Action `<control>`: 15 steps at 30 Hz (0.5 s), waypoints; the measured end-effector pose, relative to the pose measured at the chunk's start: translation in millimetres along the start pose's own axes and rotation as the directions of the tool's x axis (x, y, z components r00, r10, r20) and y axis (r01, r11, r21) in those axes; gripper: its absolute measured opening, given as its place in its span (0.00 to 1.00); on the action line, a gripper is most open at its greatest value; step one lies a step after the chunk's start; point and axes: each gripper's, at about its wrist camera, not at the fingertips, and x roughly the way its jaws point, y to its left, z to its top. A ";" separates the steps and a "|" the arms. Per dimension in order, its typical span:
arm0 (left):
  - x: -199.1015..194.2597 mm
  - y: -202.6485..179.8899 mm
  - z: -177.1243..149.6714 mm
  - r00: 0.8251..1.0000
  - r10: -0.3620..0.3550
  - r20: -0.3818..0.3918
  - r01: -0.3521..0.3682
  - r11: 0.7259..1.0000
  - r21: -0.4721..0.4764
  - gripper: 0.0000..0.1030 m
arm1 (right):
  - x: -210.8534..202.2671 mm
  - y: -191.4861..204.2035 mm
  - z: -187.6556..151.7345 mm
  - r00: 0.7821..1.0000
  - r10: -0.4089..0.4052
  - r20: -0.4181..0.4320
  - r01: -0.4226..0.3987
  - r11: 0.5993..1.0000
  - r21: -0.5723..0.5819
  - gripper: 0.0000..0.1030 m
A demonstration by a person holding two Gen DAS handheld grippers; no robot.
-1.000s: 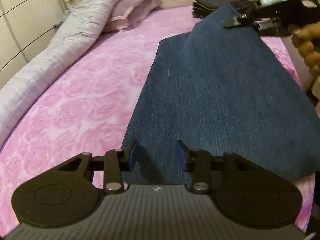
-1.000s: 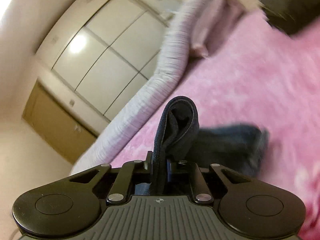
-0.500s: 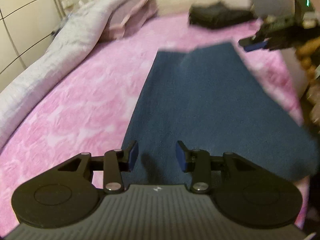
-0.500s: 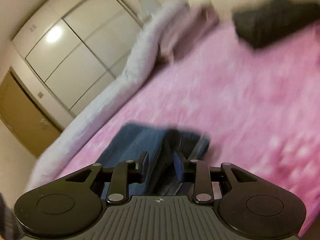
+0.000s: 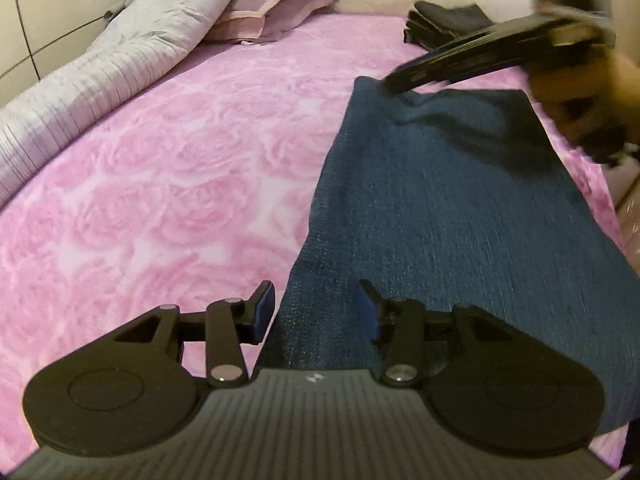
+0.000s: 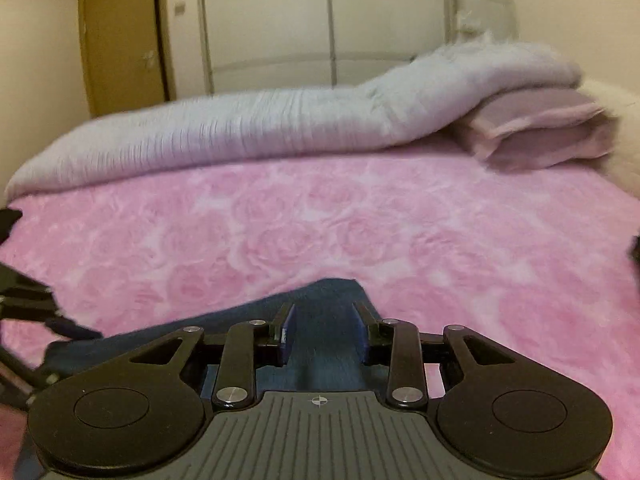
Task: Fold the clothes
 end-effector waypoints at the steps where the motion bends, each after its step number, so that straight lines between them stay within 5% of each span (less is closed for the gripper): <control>1: 1.0 2.5 -0.9 1.000 -0.004 0.006 0.004 1.000 -0.013 0.44 | 19.8 -5.1 1.6 0.999 0.009 -0.036 -0.009 1.000 0.011 0.32; 4: 3.3 8.4 -0.7 1.000 -0.007 0.013 0.008 0.999 -0.044 0.49 | 57.9 -20.7 4.3 0.995 0.037 -0.091 -0.033 0.999 0.043 0.32; 7: -5.5 4.4 -0.2 1.000 0.013 0.027 -0.013 1.000 -0.004 0.50 | 44.1 -25.6 9.3 0.996 0.049 -0.074 -0.043 0.996 0.074 0.33; 13: -51.7 -6.4 -22.7 0.985 0.140 0.102 -0.154 0.976 0.154 0.50 | -68.9 -1.4 -23.8 0.997 0.066 0.046 -0.070 0.994 0.089 0.41; 15: -65.1 -8.2 -36.0 0.977 0.185 0.105 -0.204 0.955 0.216 0.52 | -100.0 32.5 -45.7 0.988 0.141 0.055 -0.144 0.989 0.045 0.43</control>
